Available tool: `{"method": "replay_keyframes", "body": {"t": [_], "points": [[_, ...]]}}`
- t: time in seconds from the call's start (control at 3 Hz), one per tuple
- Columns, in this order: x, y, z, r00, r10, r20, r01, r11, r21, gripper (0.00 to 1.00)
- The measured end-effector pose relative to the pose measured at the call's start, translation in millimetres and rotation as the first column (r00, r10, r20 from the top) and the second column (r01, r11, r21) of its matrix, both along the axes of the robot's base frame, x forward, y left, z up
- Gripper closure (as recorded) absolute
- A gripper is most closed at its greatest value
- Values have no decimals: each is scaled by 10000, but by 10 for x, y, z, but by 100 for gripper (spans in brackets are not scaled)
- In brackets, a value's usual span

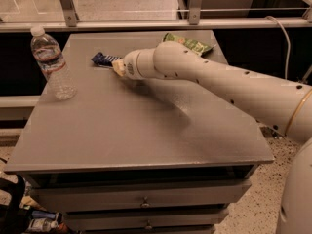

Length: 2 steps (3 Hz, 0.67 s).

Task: Pick rxbar blueberry

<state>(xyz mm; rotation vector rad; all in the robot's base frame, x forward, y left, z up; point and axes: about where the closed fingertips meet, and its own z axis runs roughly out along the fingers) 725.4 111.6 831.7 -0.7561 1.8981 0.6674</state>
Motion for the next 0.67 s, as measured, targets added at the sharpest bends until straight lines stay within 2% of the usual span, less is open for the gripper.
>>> {"method": "replay_keyframes", "body": {"t": [0.67], "points": [[0,0,0,10000,-1,0,1,10000,1,100]]}}
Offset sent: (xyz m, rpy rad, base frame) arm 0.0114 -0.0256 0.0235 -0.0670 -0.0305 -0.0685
